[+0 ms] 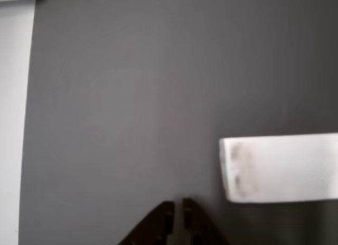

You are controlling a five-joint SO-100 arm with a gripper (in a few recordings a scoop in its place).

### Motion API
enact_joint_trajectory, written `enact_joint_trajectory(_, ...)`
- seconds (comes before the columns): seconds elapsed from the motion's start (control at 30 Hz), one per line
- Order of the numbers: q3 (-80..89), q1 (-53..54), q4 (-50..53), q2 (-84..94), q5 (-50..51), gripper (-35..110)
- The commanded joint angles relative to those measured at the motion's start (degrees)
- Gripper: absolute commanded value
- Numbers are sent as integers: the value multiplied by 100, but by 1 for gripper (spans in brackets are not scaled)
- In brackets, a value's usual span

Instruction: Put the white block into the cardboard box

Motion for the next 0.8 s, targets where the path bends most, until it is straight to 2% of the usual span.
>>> enact_joint_trajectory(0.0, 35, -18, 0, 220, -114, -2)
enact_joint_trajectory(0.13, -352, -9, 9, 0, -281, -2)
enact_joint_trajectory(0.37, -1723, -79, 378, -1397, -272, -2)
enact_joint_trajectory(0.77, -3340, 536, 580, -3480, 105, -2)
